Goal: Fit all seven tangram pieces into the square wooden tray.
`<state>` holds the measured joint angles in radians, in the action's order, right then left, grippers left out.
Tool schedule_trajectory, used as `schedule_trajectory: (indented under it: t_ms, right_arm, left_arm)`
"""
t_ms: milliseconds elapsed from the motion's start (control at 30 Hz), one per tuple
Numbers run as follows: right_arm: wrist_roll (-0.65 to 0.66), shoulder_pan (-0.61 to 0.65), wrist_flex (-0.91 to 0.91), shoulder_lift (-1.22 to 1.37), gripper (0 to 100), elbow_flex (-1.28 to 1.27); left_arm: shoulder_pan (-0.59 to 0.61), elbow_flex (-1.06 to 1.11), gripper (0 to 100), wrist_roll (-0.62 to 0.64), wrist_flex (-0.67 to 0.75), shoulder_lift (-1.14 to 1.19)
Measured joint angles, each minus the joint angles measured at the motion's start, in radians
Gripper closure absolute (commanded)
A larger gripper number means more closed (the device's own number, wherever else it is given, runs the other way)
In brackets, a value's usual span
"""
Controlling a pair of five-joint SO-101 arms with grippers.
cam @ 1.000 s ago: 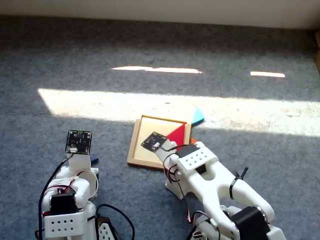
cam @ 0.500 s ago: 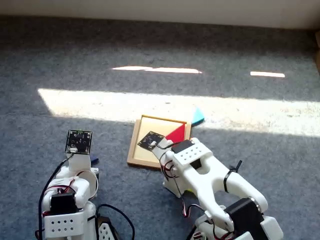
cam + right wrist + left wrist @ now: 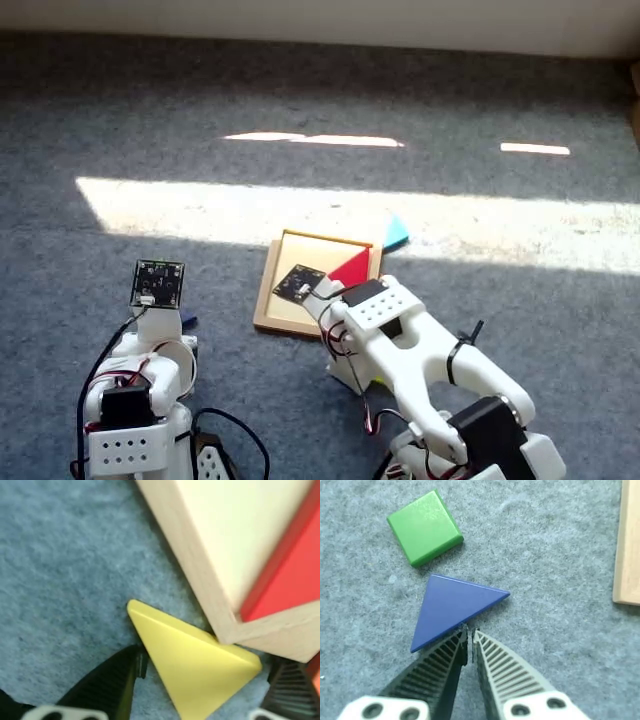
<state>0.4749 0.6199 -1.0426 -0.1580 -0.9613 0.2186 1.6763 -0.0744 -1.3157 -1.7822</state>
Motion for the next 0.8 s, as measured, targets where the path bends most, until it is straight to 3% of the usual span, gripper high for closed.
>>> schedule_trajectory:
  t_ms: [200,400,800]
  right_arm:
    - [0.008,-0.002,0.0,0.0,67.9,0.0]
    - [0.008,-0.003,0.0,0.0,80.7,0.014]
    - [0.005,-0.005,-0.034,0.0,81.0,0.038]
  left_arm:
    - [0.0,0.0,96,0.0,0.0,0.0]
    - [0.0,0.0,96,0.0,0.0,0.0]
    - [0.0,0.0,96,0.0,0.0,0.0]
